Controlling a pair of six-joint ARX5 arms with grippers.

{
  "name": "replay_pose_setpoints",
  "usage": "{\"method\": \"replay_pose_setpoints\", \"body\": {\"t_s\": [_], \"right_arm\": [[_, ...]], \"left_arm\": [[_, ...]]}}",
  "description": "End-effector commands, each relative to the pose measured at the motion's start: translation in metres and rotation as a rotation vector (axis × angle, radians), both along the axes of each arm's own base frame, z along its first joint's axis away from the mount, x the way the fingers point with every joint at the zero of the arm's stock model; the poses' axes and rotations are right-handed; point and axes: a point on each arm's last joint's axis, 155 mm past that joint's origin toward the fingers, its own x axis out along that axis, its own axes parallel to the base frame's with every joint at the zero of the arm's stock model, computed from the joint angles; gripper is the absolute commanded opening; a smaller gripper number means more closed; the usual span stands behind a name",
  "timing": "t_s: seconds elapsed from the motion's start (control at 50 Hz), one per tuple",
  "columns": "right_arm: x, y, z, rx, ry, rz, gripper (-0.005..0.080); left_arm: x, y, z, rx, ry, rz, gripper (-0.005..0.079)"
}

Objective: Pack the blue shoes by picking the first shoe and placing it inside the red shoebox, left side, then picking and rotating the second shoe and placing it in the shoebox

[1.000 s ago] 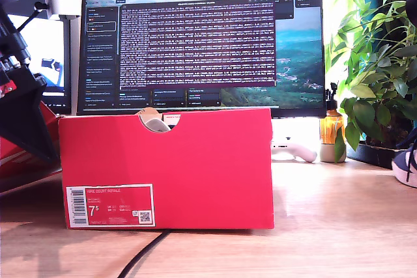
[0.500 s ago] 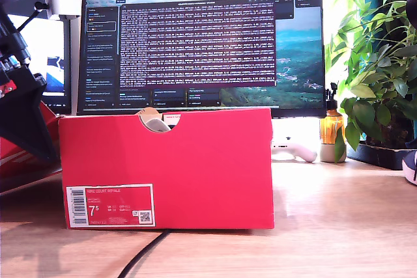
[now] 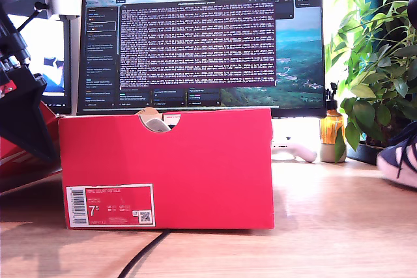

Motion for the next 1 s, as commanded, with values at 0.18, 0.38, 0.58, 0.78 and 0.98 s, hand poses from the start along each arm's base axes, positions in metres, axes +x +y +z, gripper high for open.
{"method": "replay_pose_setpoints", "body": {"t_s": [0.18, 0.38, 0.58, 0.78, 0.98], "right_arm": [[0.012, -0.012, 0.031, -0.057, -0.036, 0.221, -0.0011], [0.035, -0.013, 0.067, -0.077, -0.089, 0.503, -0.0011], [0.065, -0.01, 0.11, -0.123, -0.156, 0.803, -0.0011], [0.09, -0.005, 0.155, -0.199, -0.226, 1.091, -0.0011], [0.11, 0.021, 0.206, -0.224, -0.381, 1.371, -0.0012]], "left_arm": [[-0.001, -0.001, -0.003, 0.002, 0.007, -0.007, -0.0017], [-0.001, -0.001, -0.003, 0.002, 0.007, -0.007, -0.0017], [-0.001, -0.001, -0.003, 0.002, 0.007, -0.007, -0.0017], [-0.001, -0.001, -0.003, 0.002, 0.007, -0.007, -0.0016], [-0.001, -0.001, -0.003, 0.002, 0.007, -0.007, -0.0017]]}}
